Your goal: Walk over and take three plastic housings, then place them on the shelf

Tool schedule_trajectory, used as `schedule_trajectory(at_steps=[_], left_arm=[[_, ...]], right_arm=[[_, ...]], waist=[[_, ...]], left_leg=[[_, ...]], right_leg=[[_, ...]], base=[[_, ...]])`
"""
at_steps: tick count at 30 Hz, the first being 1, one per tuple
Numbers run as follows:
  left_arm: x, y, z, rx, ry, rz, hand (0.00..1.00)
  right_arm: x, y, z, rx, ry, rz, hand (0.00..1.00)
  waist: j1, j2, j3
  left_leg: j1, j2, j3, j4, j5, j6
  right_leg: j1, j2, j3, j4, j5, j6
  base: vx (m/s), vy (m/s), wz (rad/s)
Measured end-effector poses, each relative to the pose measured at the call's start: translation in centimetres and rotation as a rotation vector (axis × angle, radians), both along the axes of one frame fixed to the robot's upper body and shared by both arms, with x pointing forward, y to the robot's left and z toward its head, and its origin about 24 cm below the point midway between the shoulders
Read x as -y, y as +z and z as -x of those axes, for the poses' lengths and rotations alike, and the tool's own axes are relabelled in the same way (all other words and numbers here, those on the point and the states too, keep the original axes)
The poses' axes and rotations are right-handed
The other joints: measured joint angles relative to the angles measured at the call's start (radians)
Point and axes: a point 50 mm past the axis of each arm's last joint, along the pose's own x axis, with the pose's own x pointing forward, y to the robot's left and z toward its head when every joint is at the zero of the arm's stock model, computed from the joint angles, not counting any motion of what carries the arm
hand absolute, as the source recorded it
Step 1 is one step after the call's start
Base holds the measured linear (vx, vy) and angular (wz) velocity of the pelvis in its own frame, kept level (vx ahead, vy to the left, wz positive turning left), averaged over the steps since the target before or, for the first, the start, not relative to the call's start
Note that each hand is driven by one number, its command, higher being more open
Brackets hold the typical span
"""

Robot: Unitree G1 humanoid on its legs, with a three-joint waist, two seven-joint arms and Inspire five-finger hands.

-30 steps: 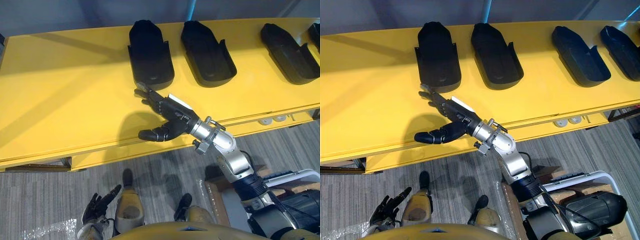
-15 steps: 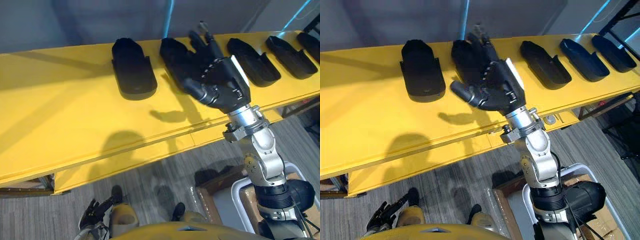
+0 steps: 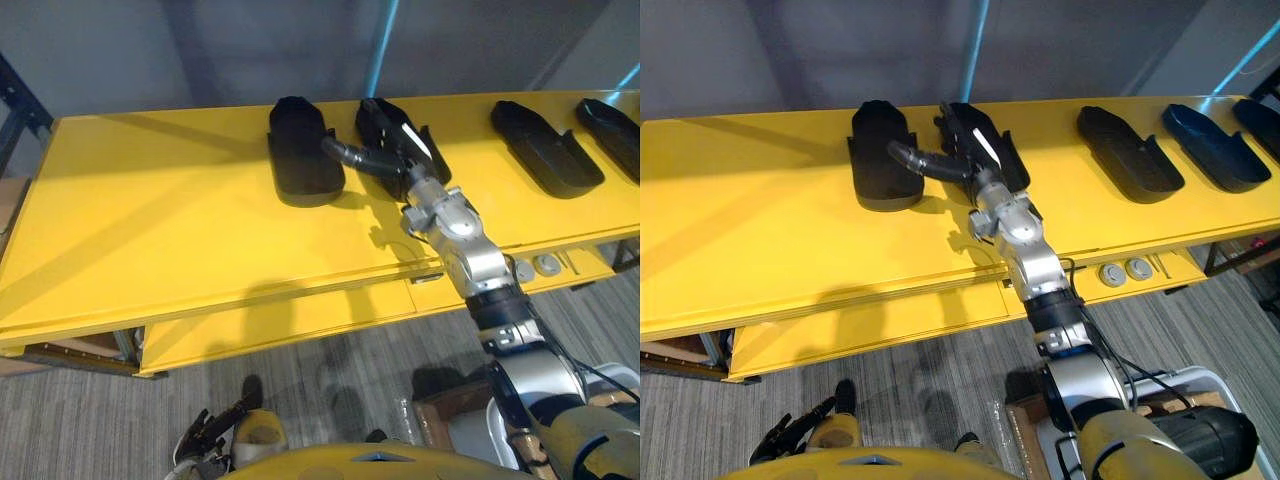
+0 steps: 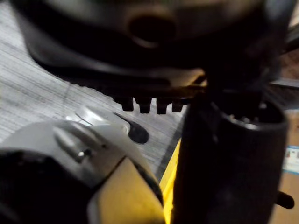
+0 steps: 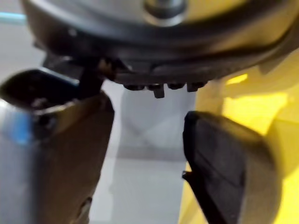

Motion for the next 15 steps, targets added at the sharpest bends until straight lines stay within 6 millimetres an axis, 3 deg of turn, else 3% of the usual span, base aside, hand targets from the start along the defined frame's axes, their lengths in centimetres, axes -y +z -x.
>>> schedule_trajectory(at_steps=[5, 15], left_arm=[[0.3, 0.0, -0.2, 0.011, 0.007, 0.009, 1.0], [1.1, -0.1, -0.4, 0.012, -0.006, 0.037, 1.0]], right_arm=[[-1.3, 2.6, -0.7, 0.091, -0.029, -0.005, 1.0], [-0.4, 2.8, -0.9, 0.115, -0.18, -0.013, 1.0]], waist=[[0.019, 0.003, 0.002], [0.026, 0.031, -0.002]], left_leg=[[-0.005, -0.003, -0.013, -0.001, 0.006, 0.001], [-0.008, 0.001, -0.019, -0.003, 0.015, 0.002]], right_leg=[[0.005, -0.002, -0.014, 0.0, 0.0, 0.001], [0.008, 0.0, -0.028, 0.006, 0.0, 0.001]], base=[[-0.02, -0.015, 0.09], [-0.03, -0.014, 0.03]])
